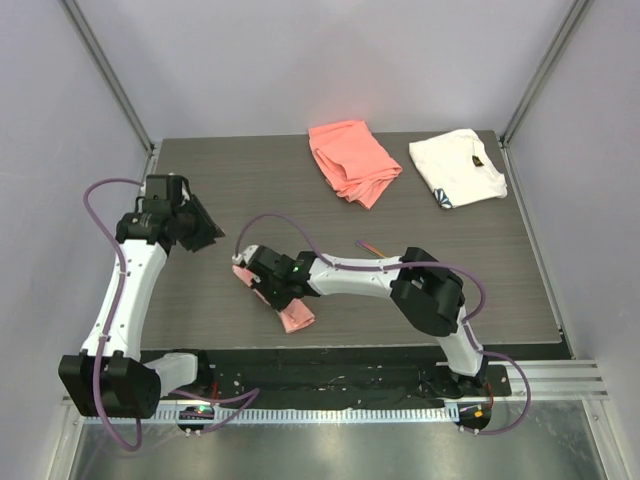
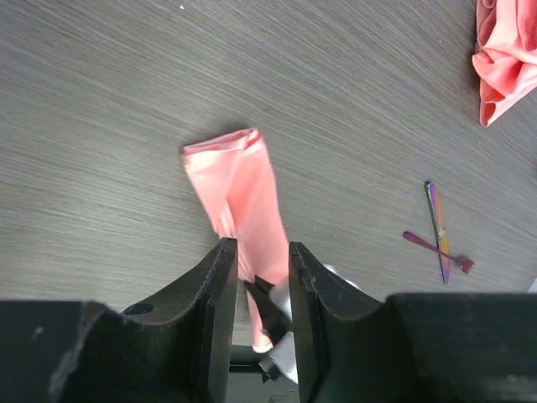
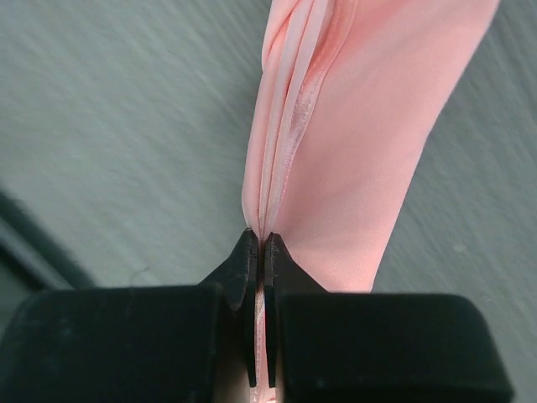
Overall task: Fold the napkin into a case and place the utensils inside
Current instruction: Turn over the smaller rectangle-folded napkin at the center of the board.
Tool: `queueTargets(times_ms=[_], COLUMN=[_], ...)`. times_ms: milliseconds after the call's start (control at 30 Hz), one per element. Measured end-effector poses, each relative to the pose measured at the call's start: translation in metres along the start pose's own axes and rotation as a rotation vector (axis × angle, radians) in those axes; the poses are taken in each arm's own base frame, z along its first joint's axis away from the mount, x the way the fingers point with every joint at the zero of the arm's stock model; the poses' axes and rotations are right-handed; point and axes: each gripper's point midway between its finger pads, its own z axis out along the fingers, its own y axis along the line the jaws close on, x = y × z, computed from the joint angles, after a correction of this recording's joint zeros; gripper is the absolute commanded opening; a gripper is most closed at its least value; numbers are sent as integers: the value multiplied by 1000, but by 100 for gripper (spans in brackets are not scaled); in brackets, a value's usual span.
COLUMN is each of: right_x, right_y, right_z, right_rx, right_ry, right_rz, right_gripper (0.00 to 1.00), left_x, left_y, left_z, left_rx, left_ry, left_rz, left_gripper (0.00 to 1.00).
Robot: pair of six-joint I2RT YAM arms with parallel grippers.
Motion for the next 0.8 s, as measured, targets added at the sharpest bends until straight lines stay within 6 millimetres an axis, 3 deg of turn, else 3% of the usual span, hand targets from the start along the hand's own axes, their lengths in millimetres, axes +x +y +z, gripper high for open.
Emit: queueTargets(times_ms=[133, 300, 400, 800], right_x=[-20, -48, -55, -25], right_y=[18, 19, 12, -26], right_z=[-17, -40, -46, -31], right_rx=[-188, -384, -494, -824], right_ry=[-73, -193, -252, -326], right_rz=[133, 314, 430, 810], right_gripper=[1, 1, 1, 1], left_x=[-2, 0, 1, 9], left_y=[7, 9, 8, 0], left_z=[-3, -7, -9, -2], left_rx=[-13, -12, -2, 41], left_ry=[-5, -3, 1, 65], left_rz=[0, 8, 19, 20], left_gripper=[34, 34, 34, 33])
